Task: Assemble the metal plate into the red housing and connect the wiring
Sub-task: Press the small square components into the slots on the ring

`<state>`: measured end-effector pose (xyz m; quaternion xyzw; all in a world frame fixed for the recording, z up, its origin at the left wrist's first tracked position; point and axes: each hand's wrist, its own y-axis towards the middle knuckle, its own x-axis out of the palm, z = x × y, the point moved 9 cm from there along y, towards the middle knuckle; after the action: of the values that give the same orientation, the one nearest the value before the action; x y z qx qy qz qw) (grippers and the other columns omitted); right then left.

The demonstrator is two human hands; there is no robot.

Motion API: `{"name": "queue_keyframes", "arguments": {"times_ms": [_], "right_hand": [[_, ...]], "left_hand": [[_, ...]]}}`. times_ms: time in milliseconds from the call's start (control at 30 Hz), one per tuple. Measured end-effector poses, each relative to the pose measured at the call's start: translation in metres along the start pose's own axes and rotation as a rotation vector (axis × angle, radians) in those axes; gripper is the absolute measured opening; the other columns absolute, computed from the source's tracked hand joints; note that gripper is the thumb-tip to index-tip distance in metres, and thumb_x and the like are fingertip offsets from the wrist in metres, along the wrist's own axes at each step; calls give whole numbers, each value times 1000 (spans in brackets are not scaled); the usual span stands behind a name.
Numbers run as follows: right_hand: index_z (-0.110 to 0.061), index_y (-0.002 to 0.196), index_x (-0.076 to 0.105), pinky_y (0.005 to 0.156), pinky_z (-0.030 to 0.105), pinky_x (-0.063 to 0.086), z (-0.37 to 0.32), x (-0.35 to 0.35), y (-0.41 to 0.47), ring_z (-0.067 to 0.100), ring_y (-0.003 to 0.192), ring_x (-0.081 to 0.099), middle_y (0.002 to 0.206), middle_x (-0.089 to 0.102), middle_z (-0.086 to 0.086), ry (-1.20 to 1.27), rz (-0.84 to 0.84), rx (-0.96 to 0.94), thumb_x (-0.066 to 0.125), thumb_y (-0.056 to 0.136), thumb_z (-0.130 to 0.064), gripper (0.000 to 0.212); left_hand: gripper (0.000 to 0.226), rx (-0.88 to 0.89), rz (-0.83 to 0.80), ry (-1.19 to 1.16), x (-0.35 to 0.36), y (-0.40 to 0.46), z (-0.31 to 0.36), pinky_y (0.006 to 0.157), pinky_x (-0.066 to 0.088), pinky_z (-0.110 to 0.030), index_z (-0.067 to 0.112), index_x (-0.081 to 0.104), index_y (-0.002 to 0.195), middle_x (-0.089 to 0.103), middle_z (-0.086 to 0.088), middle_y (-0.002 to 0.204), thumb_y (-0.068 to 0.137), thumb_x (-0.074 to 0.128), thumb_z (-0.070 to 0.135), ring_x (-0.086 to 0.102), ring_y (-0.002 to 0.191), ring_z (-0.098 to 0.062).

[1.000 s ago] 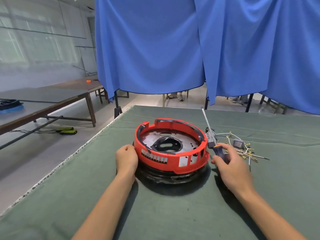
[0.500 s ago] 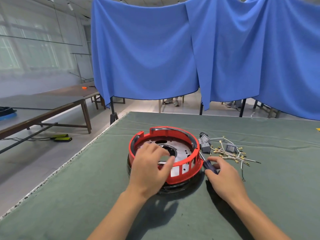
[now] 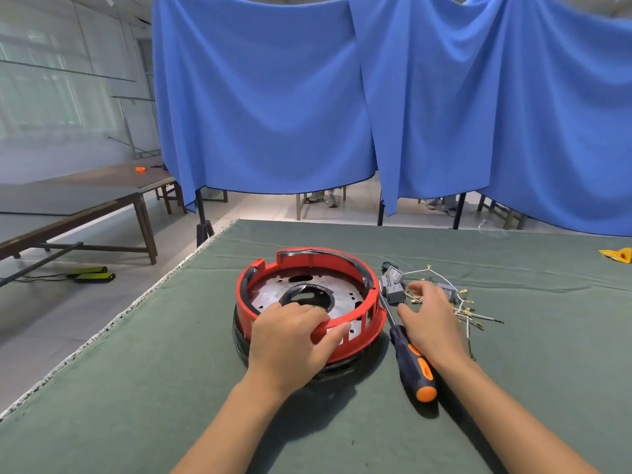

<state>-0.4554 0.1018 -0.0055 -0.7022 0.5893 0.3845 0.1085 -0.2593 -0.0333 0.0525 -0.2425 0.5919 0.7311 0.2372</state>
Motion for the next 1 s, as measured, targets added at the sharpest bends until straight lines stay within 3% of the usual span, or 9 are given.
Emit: {"name": "queue_keyframes", "arguments": {"times_ms": [133, 233, 367, 467, 533, 600, 667, 833, 1000], "right_hand": [[-25, 139, 39, 89, 39, 43, 4, 15, 17, 29, 118, 52, 143, 43, 0, -118, -50, 10, 54, 88, -26, 54], [-30, 141, 38, 89, 39, 43, 6, 21, 24, 26, 121, 52, 142, 47, -4, -154, -96, -9, 56, 89, -32, 54], [-26, 126, 57, 82, 33, 43, 9, 20, 28, 23, 110, 58, 121, 62, 0, -97, -112, -17, 64, 87, -36, 41], [-19, 112, 67, 77, 33, 43, 5, 16, 24, 24, 101, 58, 109, 62, 5, -40, -70, -80, 68, 85, -31, 29], [-14, 109, 66, 75, 36, 47, 6, 10, 19, 25, 93, 63, 105, 62, 7, 186, -43, -74, 67, 87, -23, 24], [-10, 109, 64, 54, 32, 52, 9, 9, 11, 22, 68, 70, 101, 64, 7, 507, -79, 22, 62, 91, -17, 19], [-8, 105, 63, 39, 23, 47, 10, 11, 2, 16, 50, 67, 95, 68, 6, 739, -142, 141, 57, 94, -15, 15], [-5, 95, 65, 34, 17, 38, -2, 11, -18, 16, 38, 58, 78, 73, 11, 1044, -259, 316, 54, 93, -20, 19], [-17, 99, 65, 35, 15, 42, -6, 16, -35, 9, 36, 55, 69, 73, 11, 1210, -351, 437, 59, 91, -33, 19]], "left_hand": [[37, -124, 131, -297, -9, -1, -20, 61, 44, -30, 14, 70, 68, 66, 9, 64, 90, 45, 32, 58, 62, -10], [29, -187, 211, -408, -13, -3, -31, 68, 45, -18, 11, 70, 79, 62, 13, 72, 87, 44, 23, 57, 72, -4], [21, -248, 233, -381, -12, -3, -34, 70, 42, -15, 8, 68, 76, 59, 10, 73, 77, 48, 1, 53, 76, -5], [24, -273, 248, -396, -14, -5, -38, 73, 42, -17, 7, 67, 71, 62, 6, 72, 77, 46, -3, 52, 77, -6], [24, -304, 249, -399, -15, -9, -42, 73, 43, -20, 7, 66, 69, 63, 5, 71, 76, 46, -2, 52, 76, -5], [23, -325, 235, -393, -16, -11, -44, 73, 43, -22, 9, 66, 68, 62, 6, 70, 76, 46, 0, 53, 75, -4], [20, -308, 200, -375, -16, -11, -40, 73, 43, -25, 10, 66, 69, 62, 8, 70, 75, 49, 3, 52, 75, -5], [23, -141, 65, -218, -11, -8, -16, 79, 38, -27, 15, 69, 75, 65, 9, 76, 81, 52, 30, 55, 79, -13], [24, -108, 21, -153, -7, -9, -6, 81, 36, -28, 18, 70, 81, 66, 12, 81, 79, 53, 35, 56, 82, -14]]}}
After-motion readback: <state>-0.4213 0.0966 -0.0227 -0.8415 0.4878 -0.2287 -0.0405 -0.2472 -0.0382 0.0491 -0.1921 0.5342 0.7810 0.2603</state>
